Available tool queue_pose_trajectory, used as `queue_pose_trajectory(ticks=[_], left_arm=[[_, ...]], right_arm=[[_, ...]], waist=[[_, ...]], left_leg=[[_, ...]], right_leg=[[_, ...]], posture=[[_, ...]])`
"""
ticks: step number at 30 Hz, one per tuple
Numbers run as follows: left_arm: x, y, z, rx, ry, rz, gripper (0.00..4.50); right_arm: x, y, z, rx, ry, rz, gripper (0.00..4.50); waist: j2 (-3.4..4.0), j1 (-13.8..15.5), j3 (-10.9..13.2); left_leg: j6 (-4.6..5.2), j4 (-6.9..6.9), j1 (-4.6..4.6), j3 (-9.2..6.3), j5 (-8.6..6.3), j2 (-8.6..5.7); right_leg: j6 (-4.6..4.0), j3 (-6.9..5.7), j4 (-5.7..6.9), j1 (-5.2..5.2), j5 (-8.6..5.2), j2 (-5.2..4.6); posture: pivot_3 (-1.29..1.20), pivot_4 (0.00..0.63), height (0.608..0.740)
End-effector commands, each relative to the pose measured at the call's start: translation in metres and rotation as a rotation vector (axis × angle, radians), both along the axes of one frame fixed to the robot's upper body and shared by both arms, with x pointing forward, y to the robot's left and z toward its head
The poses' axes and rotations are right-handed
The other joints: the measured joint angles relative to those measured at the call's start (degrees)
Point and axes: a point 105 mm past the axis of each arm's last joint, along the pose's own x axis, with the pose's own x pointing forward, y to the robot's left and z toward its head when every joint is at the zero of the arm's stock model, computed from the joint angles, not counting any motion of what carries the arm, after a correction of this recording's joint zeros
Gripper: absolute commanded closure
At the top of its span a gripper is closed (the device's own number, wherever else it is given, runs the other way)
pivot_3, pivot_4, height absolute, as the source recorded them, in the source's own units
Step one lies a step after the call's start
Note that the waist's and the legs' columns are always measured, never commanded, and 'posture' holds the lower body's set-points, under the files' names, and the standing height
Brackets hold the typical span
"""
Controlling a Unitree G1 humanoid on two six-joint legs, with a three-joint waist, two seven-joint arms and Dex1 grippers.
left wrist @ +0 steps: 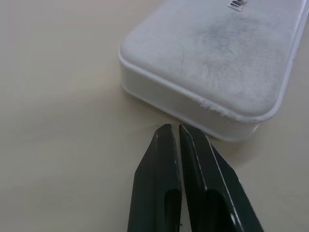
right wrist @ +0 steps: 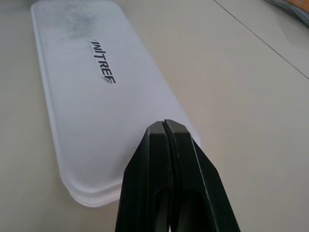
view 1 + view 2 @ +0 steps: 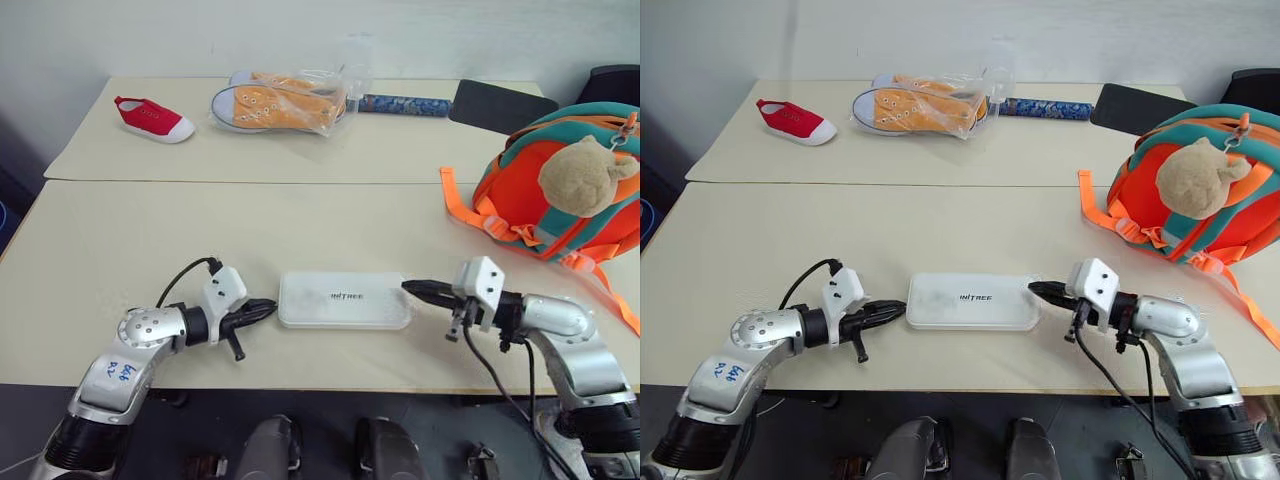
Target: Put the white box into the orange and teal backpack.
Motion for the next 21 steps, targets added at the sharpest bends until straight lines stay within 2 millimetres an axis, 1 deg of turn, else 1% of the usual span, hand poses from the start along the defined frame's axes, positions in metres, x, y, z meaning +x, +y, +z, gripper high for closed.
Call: queue_pose_trajectory(ticks=[1,3,4,6,7,8,10,12,15,17,19,20,21], left_arm=[[-0.001,0.003,0.011,-0.001,-0.046,0.018,4.25],[-0.003,0.011,0.013,-0.042,-0.018,0.06,4.25],[-0.005,0.019,0.012,-0.077,0.027,0.096,4.25],[-0.009,0.034,0.013,-0.156,0.135,0.161,3.85],[-0.013,0.042,0.01,-0.205,0.249,0.215,3.68],[-0.017,0.051,0.007,-0.243,0.377,0.266,3.39],[-0.023,0.056,0.013,-0.319,0.516,0.272,2.8],[-0.024,0.055,0.019,-0.375,0.636,0.27,2.19],[-0.02,0.054,0.026,-0.48,0.8,0.273,1.31],[-0.009,0.055,0.024,-0.545,0.861,0.301,0.69],[-0.002,0.051,0.017,-0.556,0.923,0.317,0.12],[0.003,0.045,0.014,-0.567,0.949,0.314,0.02],[0.006,0.041,0.013,-0.572,0.966,0.309,0.02]], right_arm=[[0.004,-0.018,0.006,-0.003,-0.01,-0.054,4.5],[0.004,-0.025,0.001,-0.057,-0.002,-0.048,4.5],[0.003,-0.029,-0.001,-0.079,0.004,-0.043,4.5],[0.002,-0.032,-0.005,-0.115,0.014,-0.023,4.5],[0.001,-0.033,-0.007,-0.135,0.02,-0.009,4.5],[0.0,-0.034,-0.01,-0.151,0.029,0.002,4.5],[-0.001,-0.035,-0.014,-0.176,0.046,0.024,4.5],[-0.001,-0.035,-0.015,-0.193,0.051,0.038,4.5],[0.0,-0.033,-0.018,-0.202,0.056,0.057,4.5],[0.0,-0.031,-0.02,-0.207,0.059,0.067,4.5],[0.001,-0.03,-0.021,-0.211,0.061,0.075,4.5],[0.001,-0.029,-0.022,-0.215,0.064,0.082,4.5],[0.001,-0.028,-0.022,-0.217,0.065,0.087,4.5]], waist=[[0.0,-0.07,0.0],[0.0,-0.1,0.0],[0.0,-0.19,0.0],[0.0,-0.33,0.0],[0.0,-0.32,0.0],[0.0,-0.3,0.0],[-0.01,-0.28,0.01],[0.0,-0.1,0.0],[-0.01,0.02,0.01],[-0.02,0.02,0.0],[-0.02,-0.06,0.0],[-0.01,-0.06,0.0],[-0.01,-0.03,0.0]], left_leg=[[0.0,-0.01,0.0,0.0,0.0,0.0],[0.0,-0.02,0.0,0.0,0.0,0.0],[0.0,-0.02,0.0,0.0,0.0,0.0],[0.0,-0.03,0.0,0.0,0.0,0.02],[0.0,-0.02,0.01,0.0,0.0,0.04],[0.0,0.0,0.01,0.0,0.01,0.07],[-0.03,0.02,0.01,-0.03,0.03,0.09],[-0.03,0.07,0.02,-0.03,0.04,0.08],[0.0,0.18,0.01,-0.09,0.06,0.0],[0.0,0.16,0.02,-0.09,0.06,-0.01],[-0.01,0.16,0.02,-0.11,0.06,-0.01],[-0.02,0.15,0.02,-0.11,0.07,-0.01],[-0.04,0.16,0.04,-0.11,0.08,-0.01]], right_leg=[[0.0,0.01,0.0,0.0,0.0,0.0],[0.0,0.0,0.02,0.0,0.0,0.01],[0.0,0.0,0.01,-0.01,0.0,0.01],[0.0,0.01,0.02,-0.01,0.0,0.02],[0.0,0.01,0.02,-0.01,0.0,0.02],[0.0,0.0,0.02,-0.01,0.0,0.04],[0.0,-0.01,0.06,0.0,0.0,0.06],[0.0,0.0,0.09,0.0,0.0,0.05],[0.01,-0.01,0.12,0.05,0.0,0.04],[0.01,0.0,0.17,0.09,0.0,0.04],[0.0,-0.01,0.17,0.08,0.0,0.07],[0.0,-0.01,0.18,0.09,0.0,0.07],[0.0,-0.01,0.19,0.11,0.0,0.07]], posture=[[0.0,0.15,0.74],[0.0,0.15,0.74],[0.0,0.15,0.74],[0.0,0.15,0.74],[0.0,0.15,0.74],[0.0,0.15,0.74],[0.0,0.15,0.74],[0.0,0.15,0.74],[0.0,0.15,0.74],[0.0,0.15,0.74],[0.0,0.15,0.74],[0.0,0.15,0.74],[0.0,0.15,0.74]])
